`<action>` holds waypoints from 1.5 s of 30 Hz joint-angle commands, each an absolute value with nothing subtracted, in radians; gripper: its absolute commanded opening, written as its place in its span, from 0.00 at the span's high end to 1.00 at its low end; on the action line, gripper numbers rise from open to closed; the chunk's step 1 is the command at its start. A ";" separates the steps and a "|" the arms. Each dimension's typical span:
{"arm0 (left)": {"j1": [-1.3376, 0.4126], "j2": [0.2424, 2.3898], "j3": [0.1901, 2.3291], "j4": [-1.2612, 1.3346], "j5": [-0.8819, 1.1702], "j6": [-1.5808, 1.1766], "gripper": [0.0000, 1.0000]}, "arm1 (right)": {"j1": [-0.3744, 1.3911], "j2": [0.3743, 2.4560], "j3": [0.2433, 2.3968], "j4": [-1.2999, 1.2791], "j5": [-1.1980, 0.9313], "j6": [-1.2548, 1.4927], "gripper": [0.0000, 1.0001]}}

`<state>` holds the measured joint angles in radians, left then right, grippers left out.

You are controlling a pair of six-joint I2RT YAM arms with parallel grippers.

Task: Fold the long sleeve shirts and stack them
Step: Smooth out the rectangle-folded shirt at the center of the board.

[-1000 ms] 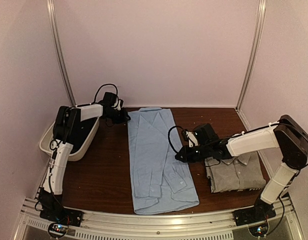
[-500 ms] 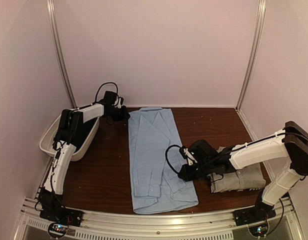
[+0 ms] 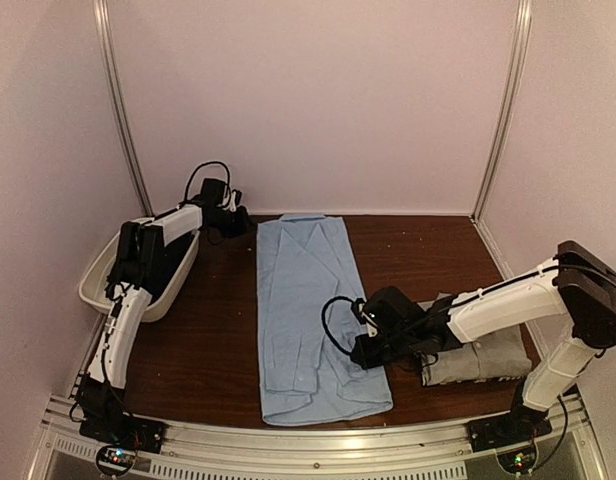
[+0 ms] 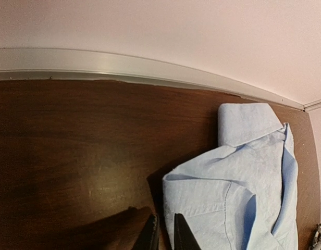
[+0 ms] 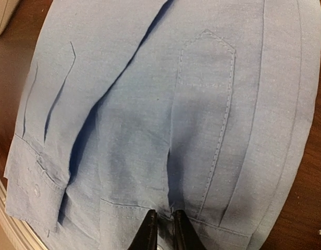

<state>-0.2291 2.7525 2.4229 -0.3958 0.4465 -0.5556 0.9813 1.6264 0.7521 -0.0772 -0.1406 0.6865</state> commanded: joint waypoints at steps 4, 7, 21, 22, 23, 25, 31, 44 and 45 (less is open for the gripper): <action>-0.250 2.475 2.206 -0.378 0.523 -0.567 0.88 | 0.978 1.565 0.808 -0.223 -0.023 0.672 0.83; -0.281 2.312 1.978 -0.325 0.511 -0.585 0.87 | 0.979 1.524 0.808 -0.244 -0.027 0.667 0.79; -0.540 1.760 1.121 -0.268 0.603 -0.644 0.89 | 1.002 1.367 0.674 -0.256 -0.122 0.724 0.78; -0.561 1.734 1.080 -0.267 0.607 -0.652 0.89 | 1.007 1.359 0.666 -0.254 -0.129 0.729 0.78; -0.592 1.707 1.045 -0.266 0.615 -0.659 0.88 | 1.014 1.349 0.658 -0.252 -0.136 0.736 0.78; -0.645 1.659 0.980 -0.255 0.630 -0.678 0.88 | 1.031 1.332 0.645 -0.244 -0.149 0.747 0.78; -0.775 1.576 0.815 -0.196 0.647 -0.775 0.88 | 1.074 1.312 0.614 -0.215 -0.165 0.774 0.79; -0.969 1.546 0.629 -0.143 0.664 -0.875 0.87 | 1.138 1.253 0.512 -0.183 -0.161 0.859 0.80; -0.982 1.545 0.621 -0.141 0.669 -0.879 0.87 | 1.143 1.248 0.506 -0.184 -0.161 0.863 0.80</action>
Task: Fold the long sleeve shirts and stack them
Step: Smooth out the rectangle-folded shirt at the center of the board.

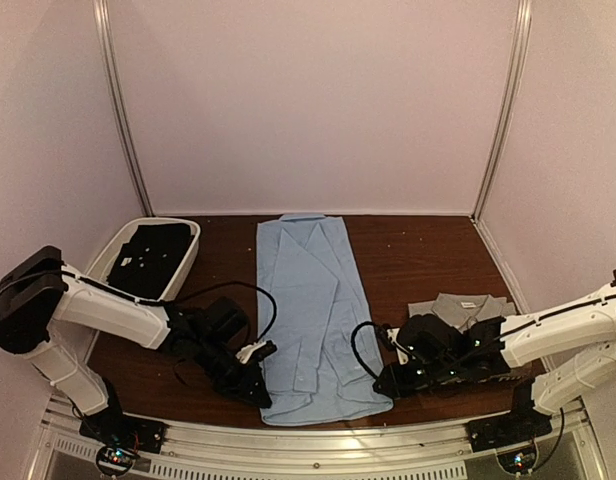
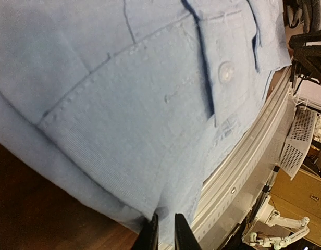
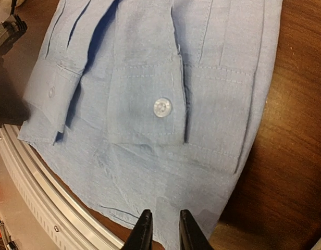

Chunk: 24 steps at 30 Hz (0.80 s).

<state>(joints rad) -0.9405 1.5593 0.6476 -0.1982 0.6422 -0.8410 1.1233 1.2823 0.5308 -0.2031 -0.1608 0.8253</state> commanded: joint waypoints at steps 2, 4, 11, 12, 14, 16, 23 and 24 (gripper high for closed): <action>-0.995 1.544 0.603 -0.140 0.675 -0.887 0.87 | 1.151 1.238 0.491 -0.186 -0.164 0.871 0.80; -0.998 1.541 0.582 -0.141 0.679 -0.890 0.87 | 1.159 1.232 0.478 -0.185 -0.170 0.879 0.80; -0.998 1.545 0.564 -0.185 0.674 -0.881 0.87 | 1.194 1.232 0.438 -0.166 -0.187 0.912 0.80; -0.999 1.549 0.570 -0.194 0.673 -0.874 0.87 | 1.193 1.236 0.433 -0.162 -0.190 0.914 0.80; -0.999 1.543 0.589 -0.227 0.669 -0.862 0.87 | 1.196 1.240 0.443 -0.183 -0.185 0.911 0.80; -0.998 1.515 0.614 -0.281 0.648 -0.849 0.86 | 1.195 1.224 0.460 -0.225 -0.163 0.908 0.81; -0.958 1.399 0.665 -0.394 0.612 -0.836 0.79 | 1.162 1.131 0.505 -0.318 -0.123 0.893 0.68; -0.940 1.387 0.668 -0.400 0.610 -0.836 0.77 | 1.146 1.131 0.517 -0.330 -0.124 0.882 0.66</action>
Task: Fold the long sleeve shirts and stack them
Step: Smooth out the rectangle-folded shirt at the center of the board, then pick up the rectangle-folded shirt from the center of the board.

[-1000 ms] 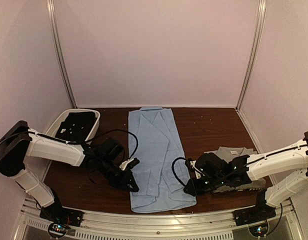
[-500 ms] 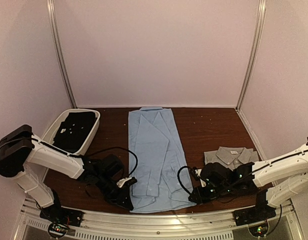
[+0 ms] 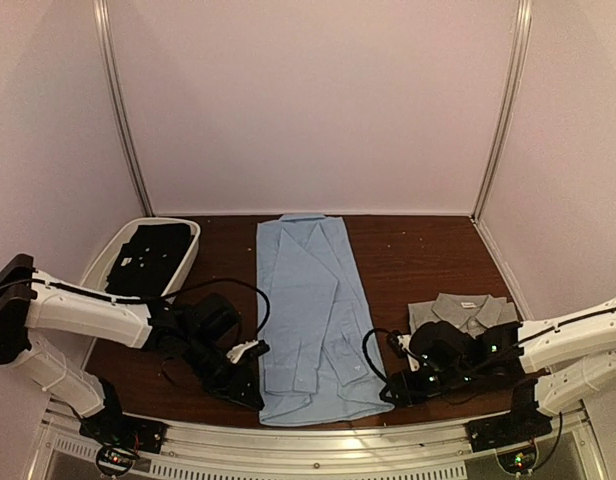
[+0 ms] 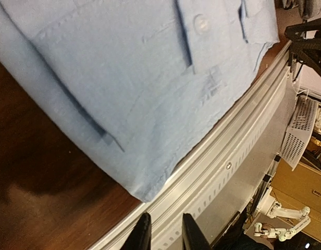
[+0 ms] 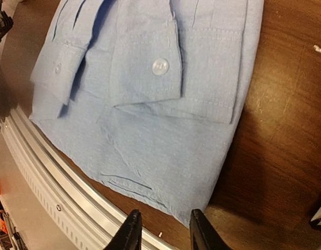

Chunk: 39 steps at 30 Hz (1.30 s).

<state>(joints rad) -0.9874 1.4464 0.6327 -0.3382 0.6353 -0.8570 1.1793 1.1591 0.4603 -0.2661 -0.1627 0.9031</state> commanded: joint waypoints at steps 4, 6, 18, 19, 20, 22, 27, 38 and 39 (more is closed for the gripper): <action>-0.852 1.347 0.673 -0.398 0.600 -0.835 0.68 | 1.068 1.141 0.544 -0.332 -0.145 0.837 0.58; -0.816 1.344 0.673 -0.386 0.602 -0.831 0.66 | 1.021 1.147 0.539 -0.303 -0.184 0.825 0.55; -0.758 1.443 0.600 -0.165 0.665 -0.897 0.58 | 0.896 1.209 0.476 -0.132 -0.307 0.808 0.45; -0.758 1.454 0.598 -0.156 0.668 -0.899 0.58 | 0.896 1.216 0.473 -0.131 -0.304 0.807 0.45; -0.758 1.463 0.594 -0.148 0.670 -0.901 0.57 | 0.896 1.226 0.474 -0.133 -0.300 0.806 0.46; -0.757 1.478 0.589 -0.134 0.672 -0.904 0.57 | 0.896 1.241 0.473 -0.129 -0.293 0.804 0.47; -0.760 1.506 0.581 -0.105 0.682 -0.917 0.56 | 0.894 1.257 0.462 -0.100 -0.274 0.816 0.49; -0.804 1.571 0.577 -0.075 0.683 -0.950 0.57 | 0.894 1.298 0.423 -0.006 -0.304 0.852 0.50; -0.807 1.575 0.577 -0.072 0.682 -0.953 0.57 | 0.894 1.302 0.420 -0.003 -0.308 0.855 0.50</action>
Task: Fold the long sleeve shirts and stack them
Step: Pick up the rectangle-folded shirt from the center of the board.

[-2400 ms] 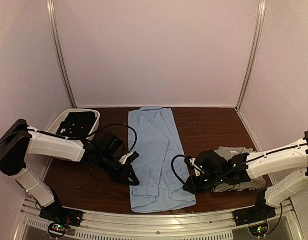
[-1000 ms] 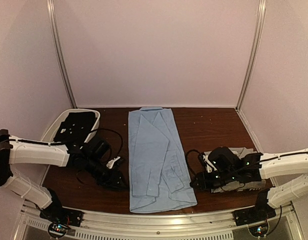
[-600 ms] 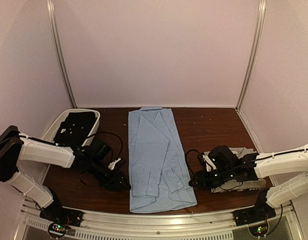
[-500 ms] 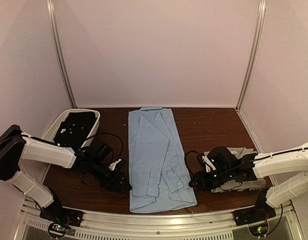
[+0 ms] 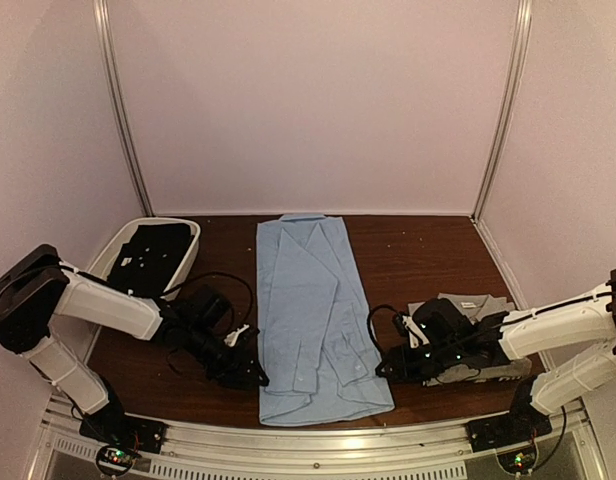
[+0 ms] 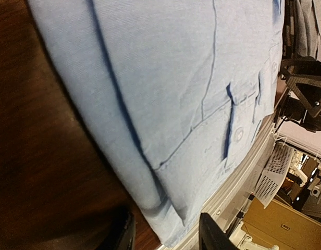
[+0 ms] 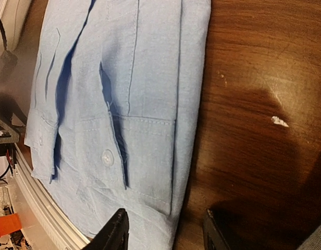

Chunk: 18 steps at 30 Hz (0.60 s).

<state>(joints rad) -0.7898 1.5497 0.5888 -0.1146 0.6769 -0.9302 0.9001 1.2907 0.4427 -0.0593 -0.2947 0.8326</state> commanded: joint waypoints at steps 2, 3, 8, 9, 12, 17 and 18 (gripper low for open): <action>-0.815 1.588 0.577 -0.068 0.680 -0.962 0.59 | 0.894 1.311 0.412 0.029 -0.316 0.860 0.51; -0.817 1.590 0.577 -0.066 0.678 -0.967 0.60 | 0.894 1.316 0.409 0.039 -0.319 0.861 0.51; -0.835 1.608 0.573 -0.046 0.679 -0.995 0.68 | 0.894 1.340 0.398 0.079 -0.330 0.866 0.56; -0.836 1.611 0.571 -0.041 0.678 -1.002 0.70 | 0.894 1.344 0.396 0.088 -0.333 0.867 0.57; -0.838 1.613 0.569 -0.031 0.682 -1.017 0.78 | 0.894 1.353 0.390 0.109 -0.345 0.872 0.62; -0.837 1.612 0.572 -0.034 0.689 -1.027 0.90 | 0.895 1.366 0.370 0.159 -0.371 0.889 0.78; -0.836 1.611 0.573 -0.040 0.689 -1.026 0.93 | 0.896 1.370 0.364 0.173 -0.381 0.895 0.81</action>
<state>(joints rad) -0.8322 1.6012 0.5816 -0.0513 0.6880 -1.0153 0.8978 1.3518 0.3935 0.1173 -0.3443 0.8719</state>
